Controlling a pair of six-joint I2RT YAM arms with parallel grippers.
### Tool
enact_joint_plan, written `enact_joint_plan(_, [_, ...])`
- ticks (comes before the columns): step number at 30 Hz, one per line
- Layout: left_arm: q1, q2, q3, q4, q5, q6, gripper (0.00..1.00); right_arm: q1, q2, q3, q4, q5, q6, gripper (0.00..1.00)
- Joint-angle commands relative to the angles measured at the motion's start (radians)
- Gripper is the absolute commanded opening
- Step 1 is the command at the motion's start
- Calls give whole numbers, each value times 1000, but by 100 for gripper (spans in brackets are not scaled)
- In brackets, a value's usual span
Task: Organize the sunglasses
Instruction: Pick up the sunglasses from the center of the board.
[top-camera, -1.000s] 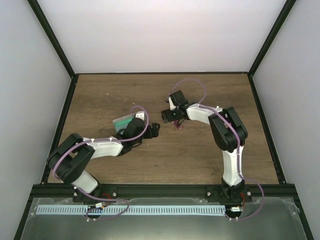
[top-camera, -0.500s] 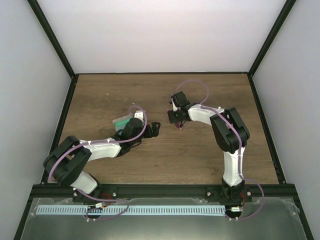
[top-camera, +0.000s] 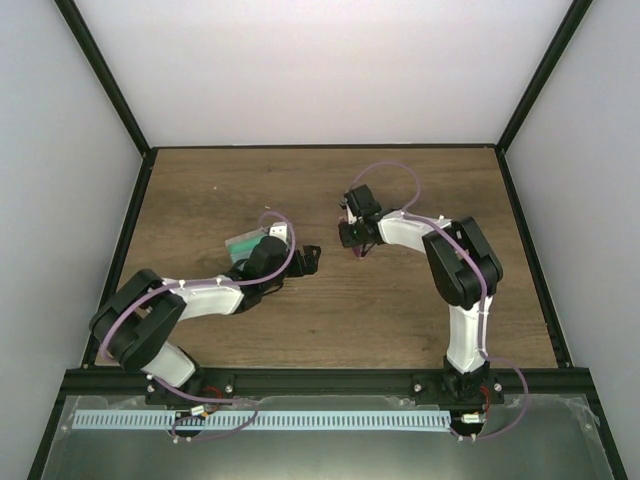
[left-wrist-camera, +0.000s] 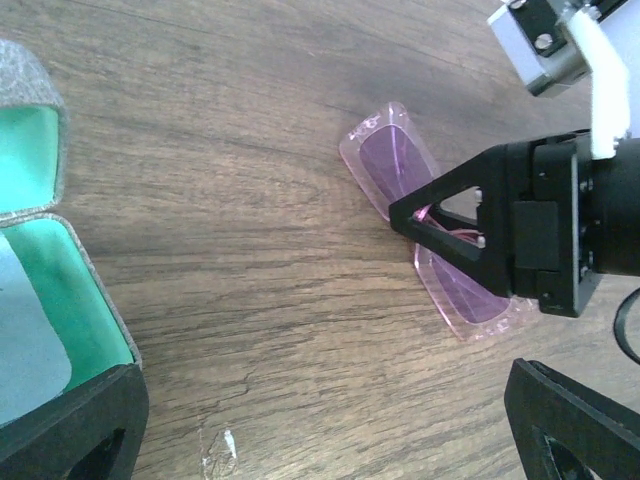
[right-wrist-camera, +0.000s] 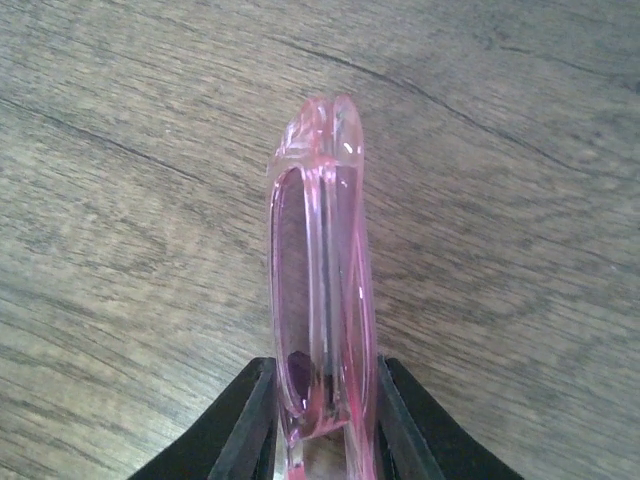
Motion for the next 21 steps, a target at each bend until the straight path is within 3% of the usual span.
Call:
enact_joint_plan(1, [1,24,10,21,-1,5,100,6,-43,-27,9,27,27,26])
enact_joint_plan(13, [1,35,4,30,-10,-3,100,-28,-126,-115,144,-26,107,27])
enact_joint_plan(21, [-5,-28,-27,20,-162,9,100,-58,-196,-201,297,-152,179,28])
